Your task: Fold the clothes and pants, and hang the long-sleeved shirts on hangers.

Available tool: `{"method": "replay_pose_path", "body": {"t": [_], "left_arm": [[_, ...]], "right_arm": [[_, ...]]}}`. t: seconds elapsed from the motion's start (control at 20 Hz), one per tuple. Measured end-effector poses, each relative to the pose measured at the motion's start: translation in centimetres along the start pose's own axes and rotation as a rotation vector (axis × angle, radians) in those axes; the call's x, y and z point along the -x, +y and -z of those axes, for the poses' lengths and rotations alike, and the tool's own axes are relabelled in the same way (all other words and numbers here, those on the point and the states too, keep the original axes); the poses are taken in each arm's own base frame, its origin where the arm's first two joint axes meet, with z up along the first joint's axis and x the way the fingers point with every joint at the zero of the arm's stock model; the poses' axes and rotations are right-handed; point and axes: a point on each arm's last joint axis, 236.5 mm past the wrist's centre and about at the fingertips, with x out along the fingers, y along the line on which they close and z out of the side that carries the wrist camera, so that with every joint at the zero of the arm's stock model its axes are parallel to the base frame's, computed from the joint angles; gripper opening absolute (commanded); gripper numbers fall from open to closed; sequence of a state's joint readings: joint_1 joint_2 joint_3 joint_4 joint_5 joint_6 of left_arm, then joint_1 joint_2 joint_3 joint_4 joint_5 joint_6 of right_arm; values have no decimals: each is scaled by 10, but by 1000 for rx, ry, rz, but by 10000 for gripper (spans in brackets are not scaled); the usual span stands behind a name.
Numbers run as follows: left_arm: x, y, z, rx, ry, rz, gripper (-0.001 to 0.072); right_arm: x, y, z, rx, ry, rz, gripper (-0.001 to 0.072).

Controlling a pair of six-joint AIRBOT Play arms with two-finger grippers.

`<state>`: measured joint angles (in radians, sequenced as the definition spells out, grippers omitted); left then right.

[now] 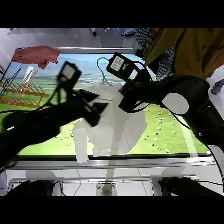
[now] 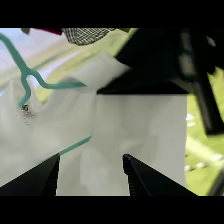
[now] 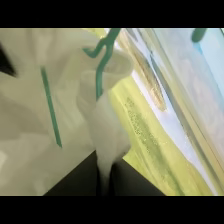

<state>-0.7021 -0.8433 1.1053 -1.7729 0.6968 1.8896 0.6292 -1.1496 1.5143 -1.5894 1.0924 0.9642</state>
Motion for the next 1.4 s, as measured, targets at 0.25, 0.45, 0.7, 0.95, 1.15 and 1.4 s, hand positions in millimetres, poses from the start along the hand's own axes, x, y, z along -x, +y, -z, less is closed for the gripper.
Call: {"method": "replay_pose_path", "body": {"t": [0.25,0.45,0.7,0.95,1.15,1.4], "left_arm": [[70,75,27,-235,134,-246,499],[86,114,65,-270,253,-285,499],[70,134,110,-241,290,-160,513],[38,119,134,-258,273,46,550],[23,108,137,-261,249,122,550],[15,104,132,-274,224,136,550]], "right_arm": [[0,8,-12,29,-50,-32,28],[1,14,-18,57,-77,-57,28],[2,17,-21,79,-92,-68,28],[2,21,-25,73,-109,-86,28],[3,28,-28,82,-124,-114,28],[6,39,-34,109,-153,-156,28]]}}
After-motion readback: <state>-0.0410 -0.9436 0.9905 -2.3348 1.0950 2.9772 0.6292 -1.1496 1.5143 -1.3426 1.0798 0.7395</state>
